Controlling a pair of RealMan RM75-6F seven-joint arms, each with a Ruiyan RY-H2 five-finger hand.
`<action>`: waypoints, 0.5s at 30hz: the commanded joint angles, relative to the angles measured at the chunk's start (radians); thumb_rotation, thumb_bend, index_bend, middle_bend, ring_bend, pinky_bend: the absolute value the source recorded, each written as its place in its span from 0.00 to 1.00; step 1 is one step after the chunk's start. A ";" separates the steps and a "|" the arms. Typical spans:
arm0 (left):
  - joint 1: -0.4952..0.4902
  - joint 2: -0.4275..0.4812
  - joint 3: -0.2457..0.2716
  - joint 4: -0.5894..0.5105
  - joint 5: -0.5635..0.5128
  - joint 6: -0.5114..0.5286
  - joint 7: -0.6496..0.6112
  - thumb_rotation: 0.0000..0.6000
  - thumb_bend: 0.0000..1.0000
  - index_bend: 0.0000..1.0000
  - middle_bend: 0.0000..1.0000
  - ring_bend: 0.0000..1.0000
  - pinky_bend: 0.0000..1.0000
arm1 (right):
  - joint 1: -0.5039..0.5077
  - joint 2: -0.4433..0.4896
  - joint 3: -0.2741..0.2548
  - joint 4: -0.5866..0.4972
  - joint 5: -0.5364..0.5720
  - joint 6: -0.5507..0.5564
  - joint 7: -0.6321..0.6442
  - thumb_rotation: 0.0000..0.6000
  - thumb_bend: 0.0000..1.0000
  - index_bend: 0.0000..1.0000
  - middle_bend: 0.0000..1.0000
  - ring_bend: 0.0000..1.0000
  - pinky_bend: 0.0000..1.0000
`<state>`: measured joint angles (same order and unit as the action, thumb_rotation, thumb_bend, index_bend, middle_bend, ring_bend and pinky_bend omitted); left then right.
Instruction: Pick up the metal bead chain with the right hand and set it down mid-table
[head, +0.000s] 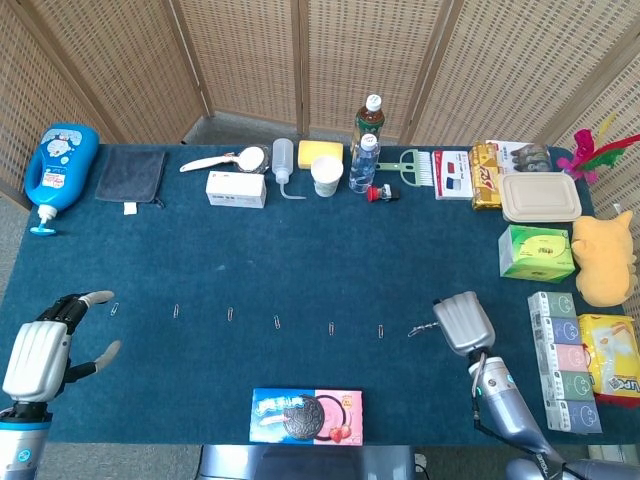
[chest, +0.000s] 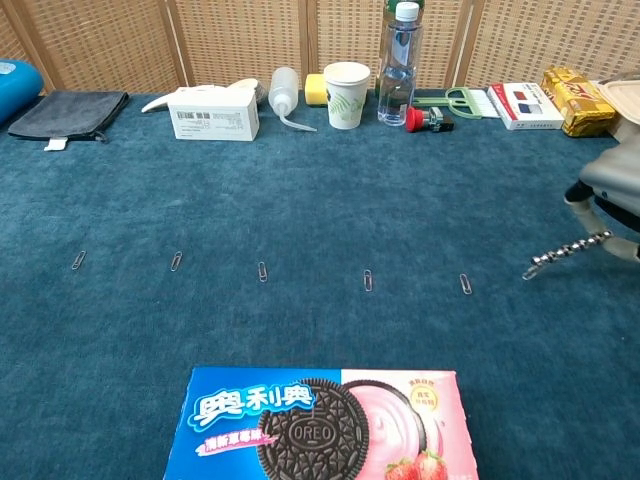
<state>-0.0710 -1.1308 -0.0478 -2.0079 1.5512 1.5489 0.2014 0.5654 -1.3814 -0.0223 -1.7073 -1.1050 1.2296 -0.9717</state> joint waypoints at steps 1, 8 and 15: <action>0.002 0.000 0.002 0.002 -0.001 0.001 -0.002 1.00 0.39 0.26 0.33 0.27 0.39 | 0.022 0.005 0.034 -0.047 0.001 -0.018 0.016 1.00 0.51 0.67 0.79 0.92 0.73; 0.012 0.005 0.006 0.013 -0.002 0.011 -0.019 1.00 0.39 0.26 0.33 0.27 0.39 | 0.069 -0.034 0.056 -0.079 0.020 -0.067 -0.024 1.00 0.51 0.67 0.79 0.92 0.73; 0.021 0.009 0.010 0.033 -0.008 0.015 -0.043 1.00 0.39 0.26 0.33 0.27 0.39 | 0.091 -0.093 0.052 -0.038 0.049 -0.078 -0.070 1.00 0.51 0.67 0.79 0.92 0.73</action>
<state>-0.0511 -1.1225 -0.0382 -1.9769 1.5443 1.5631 0.1597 0.6526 -1.4682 0.0317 -1.7512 -1.0605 1.1533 -1.0362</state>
